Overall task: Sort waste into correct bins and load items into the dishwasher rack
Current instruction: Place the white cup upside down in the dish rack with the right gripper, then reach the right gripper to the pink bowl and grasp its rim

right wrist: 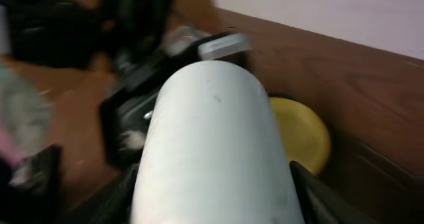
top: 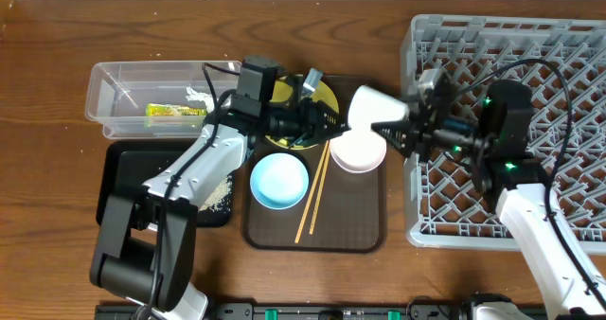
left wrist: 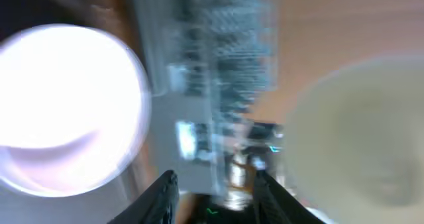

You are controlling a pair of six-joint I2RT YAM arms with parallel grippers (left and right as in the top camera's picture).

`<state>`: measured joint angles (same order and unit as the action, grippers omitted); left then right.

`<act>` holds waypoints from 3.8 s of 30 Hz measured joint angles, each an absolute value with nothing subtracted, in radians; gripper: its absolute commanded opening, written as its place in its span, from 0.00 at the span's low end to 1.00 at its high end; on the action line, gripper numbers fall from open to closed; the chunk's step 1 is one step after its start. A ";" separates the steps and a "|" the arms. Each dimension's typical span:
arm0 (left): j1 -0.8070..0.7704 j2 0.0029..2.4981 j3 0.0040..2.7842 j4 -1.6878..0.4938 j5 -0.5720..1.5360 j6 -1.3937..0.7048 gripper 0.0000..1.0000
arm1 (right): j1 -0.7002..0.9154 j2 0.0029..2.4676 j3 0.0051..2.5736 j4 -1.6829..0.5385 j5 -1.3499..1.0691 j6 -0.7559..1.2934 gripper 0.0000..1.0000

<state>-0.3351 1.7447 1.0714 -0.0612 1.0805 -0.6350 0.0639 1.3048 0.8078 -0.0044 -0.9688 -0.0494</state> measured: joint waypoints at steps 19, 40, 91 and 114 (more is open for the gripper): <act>-0.209 1.337 1.073 -0.624 0.421 -0.286 0.40 | -0.115 1.191 1.212 -0.954 -0.143 -0.011 0.15; -0.203 1.317 1.073 -0.648 0.333 -0.272 0.46 | -0.375 1.486 1.216 -1.151 0.087 0.042 0.48; -0.203 1.317 1.072 -0.886 -0.008 -0.472 0.60 | 0.262 1.689 1.490 -0.952 -0.253 -0.105 0.81; -0.203 1.317 1.072 -0.886 -0.030 -0.476 0.61 | 0.327 2.018 1.489 -0.941 -0.133 0.023 0.17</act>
